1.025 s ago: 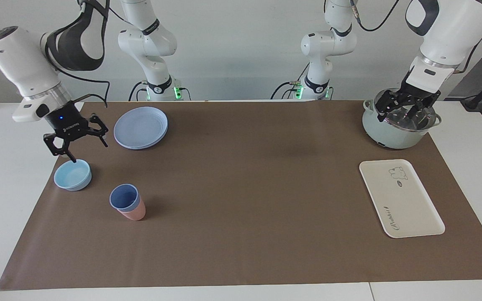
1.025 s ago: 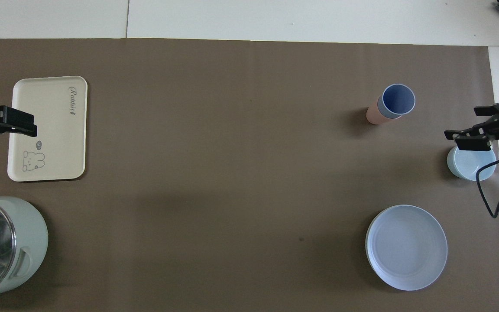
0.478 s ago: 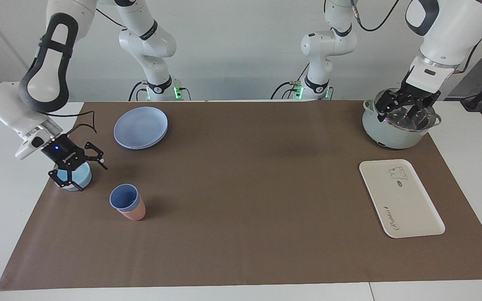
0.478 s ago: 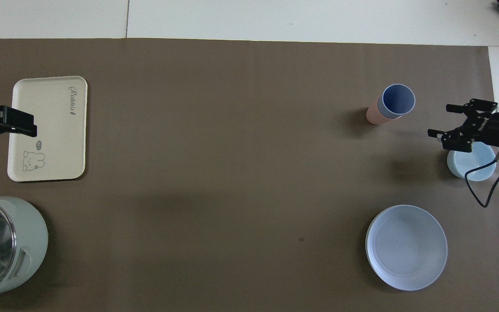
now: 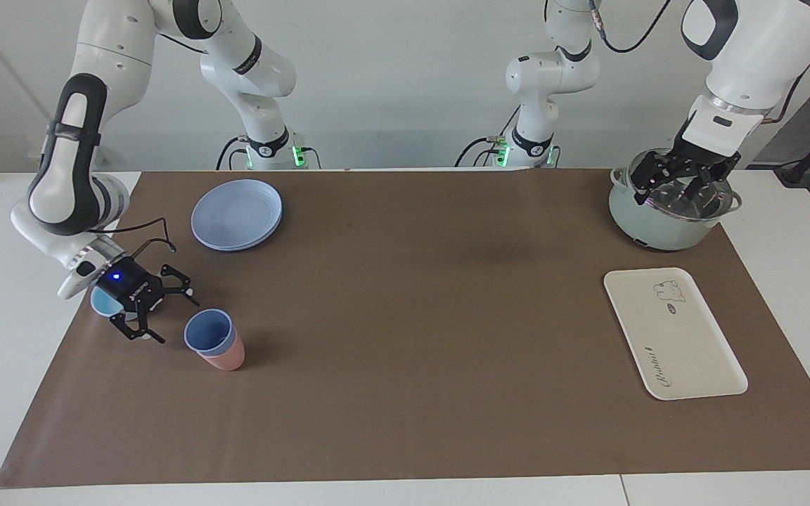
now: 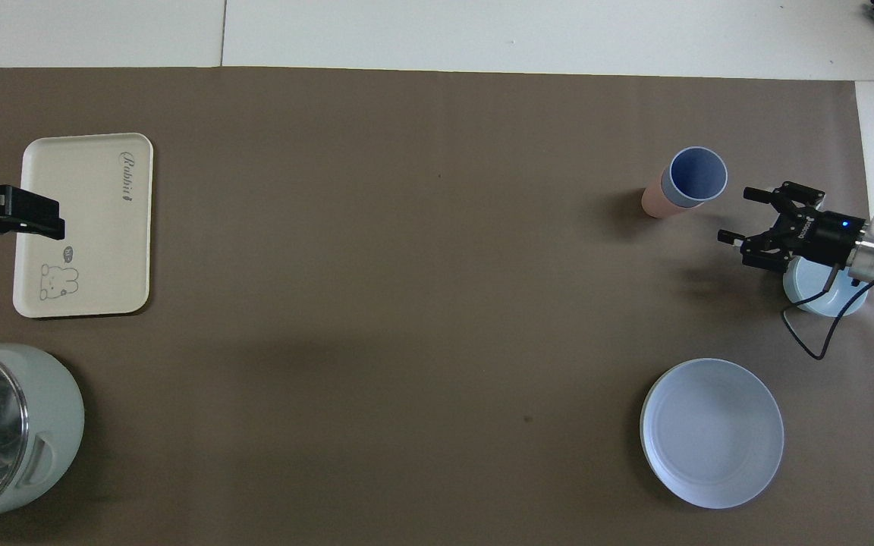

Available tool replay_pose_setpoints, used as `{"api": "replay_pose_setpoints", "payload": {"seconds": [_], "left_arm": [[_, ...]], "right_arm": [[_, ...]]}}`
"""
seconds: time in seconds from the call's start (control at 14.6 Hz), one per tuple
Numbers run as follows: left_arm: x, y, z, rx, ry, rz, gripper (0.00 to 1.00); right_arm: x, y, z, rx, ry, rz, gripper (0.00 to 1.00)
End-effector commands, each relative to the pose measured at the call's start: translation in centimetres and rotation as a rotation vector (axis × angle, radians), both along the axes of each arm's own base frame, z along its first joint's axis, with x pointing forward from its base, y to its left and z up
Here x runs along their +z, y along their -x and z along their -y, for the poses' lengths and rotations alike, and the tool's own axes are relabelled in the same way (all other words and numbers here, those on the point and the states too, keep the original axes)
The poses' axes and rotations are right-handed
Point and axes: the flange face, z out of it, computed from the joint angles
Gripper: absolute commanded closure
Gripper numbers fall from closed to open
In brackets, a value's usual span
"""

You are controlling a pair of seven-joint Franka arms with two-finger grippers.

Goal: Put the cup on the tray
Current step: 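Reach the right gripper to the nested pink and blue cups and grasp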

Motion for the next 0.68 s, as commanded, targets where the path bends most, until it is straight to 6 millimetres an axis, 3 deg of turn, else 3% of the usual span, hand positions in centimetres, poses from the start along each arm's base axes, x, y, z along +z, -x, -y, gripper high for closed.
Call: {"api": "replay_pose_setpoints", "payload": {"seconds": [0.0, 0.21, 0.48, 0.62], "left_arm": [[0.0, 0.7, -0.3, 0.009, -0.018, -0.008, 0.00], [0.0, 0.7, -0.3, 0.009, -0.018, -0.008, 0.00], [0.0, 0.7, -0.3, 0.009, -0.018, -0.008, 0.00], [0.0, 0.7, -0.3, 0.010, -0.018, -0.008, 0.00]], "right_arm": [[-0.7, -1.2, -0.6, -0.011, -0.056, 0.067, 0.00], [0.2, -2.4, -1.8, -0.007, -0.051, 0.092, 0.00], [-0.4, -3.1, -3.9, -0.021, -0.067, 0.092, 0.00], [-0.8, -3.0, -4.0, -0.023, -0.063, 0.087, 0.00]]}}
